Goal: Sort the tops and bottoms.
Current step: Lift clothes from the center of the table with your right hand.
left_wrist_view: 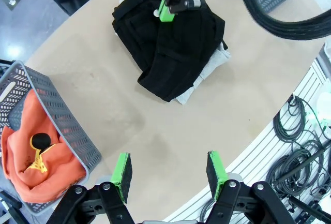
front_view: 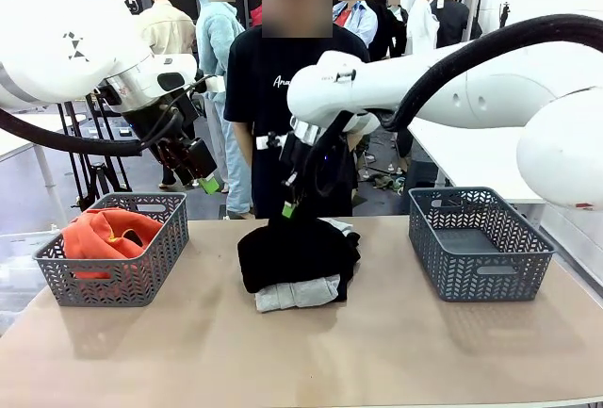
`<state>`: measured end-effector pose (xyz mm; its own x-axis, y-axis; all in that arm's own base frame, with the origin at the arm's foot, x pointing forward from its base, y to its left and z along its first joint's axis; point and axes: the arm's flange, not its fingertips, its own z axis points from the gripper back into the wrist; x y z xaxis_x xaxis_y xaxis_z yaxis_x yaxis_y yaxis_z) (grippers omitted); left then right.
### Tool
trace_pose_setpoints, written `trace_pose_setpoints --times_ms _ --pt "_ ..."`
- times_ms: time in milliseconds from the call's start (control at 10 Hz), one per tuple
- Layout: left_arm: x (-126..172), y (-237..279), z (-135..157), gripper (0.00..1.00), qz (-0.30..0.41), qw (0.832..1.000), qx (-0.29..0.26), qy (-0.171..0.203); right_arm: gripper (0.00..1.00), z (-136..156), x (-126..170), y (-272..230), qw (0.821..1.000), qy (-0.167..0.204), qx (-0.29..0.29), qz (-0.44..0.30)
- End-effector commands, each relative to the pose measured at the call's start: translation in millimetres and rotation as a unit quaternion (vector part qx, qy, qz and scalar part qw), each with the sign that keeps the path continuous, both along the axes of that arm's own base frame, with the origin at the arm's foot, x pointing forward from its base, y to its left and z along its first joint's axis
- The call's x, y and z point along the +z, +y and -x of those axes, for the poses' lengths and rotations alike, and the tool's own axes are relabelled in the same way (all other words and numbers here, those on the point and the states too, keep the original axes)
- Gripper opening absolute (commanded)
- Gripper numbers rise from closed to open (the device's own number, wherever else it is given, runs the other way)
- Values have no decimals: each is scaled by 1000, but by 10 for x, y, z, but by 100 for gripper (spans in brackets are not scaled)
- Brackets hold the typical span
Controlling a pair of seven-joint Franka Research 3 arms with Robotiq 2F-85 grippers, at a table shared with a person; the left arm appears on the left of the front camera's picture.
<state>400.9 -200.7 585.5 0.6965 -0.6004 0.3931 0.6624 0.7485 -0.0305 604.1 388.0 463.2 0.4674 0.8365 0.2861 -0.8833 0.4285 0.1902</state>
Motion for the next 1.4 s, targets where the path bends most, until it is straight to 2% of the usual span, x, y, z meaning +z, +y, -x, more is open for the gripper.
trace_pose_setpoints --times_ms 0,200,400,500,700,800,900,1100,1300 --pt "14 2 3 76 0 1000 -1 -2 0 155 514 1 997 -76 -29 14" --pt "14 2 3 76 0 1000 -1 -2 0 339 1064 66 988 -147 -41 36" --pt "14 2 3 76 0 1000 -1 -2 0 493 1462 68 979 -193 -52 25" --pt "14 2 3 76 0 1000 -1 -2 0 369 1271 55 989 -145 -25 14" --pt "71 73 94 76 0 1000 10 -6 0 369 1271 55 989 -145 -25 14" --pt "112 153 143 76 -10 1000 14 -7 0 452 1424 65 986 -164 -30 19" --pt "119 170 142 76 -15 1000 17 -7 0 436 1401 -25 986 -162 -42 -9" --pt "87 86 112 76 -24 1000 -1 -3 0 568 1995 -20 969 -240 -54 27" --pt "10 38 113 76 -17 1000 -8 4 0 676 2466 0 956 -285 -52 35"
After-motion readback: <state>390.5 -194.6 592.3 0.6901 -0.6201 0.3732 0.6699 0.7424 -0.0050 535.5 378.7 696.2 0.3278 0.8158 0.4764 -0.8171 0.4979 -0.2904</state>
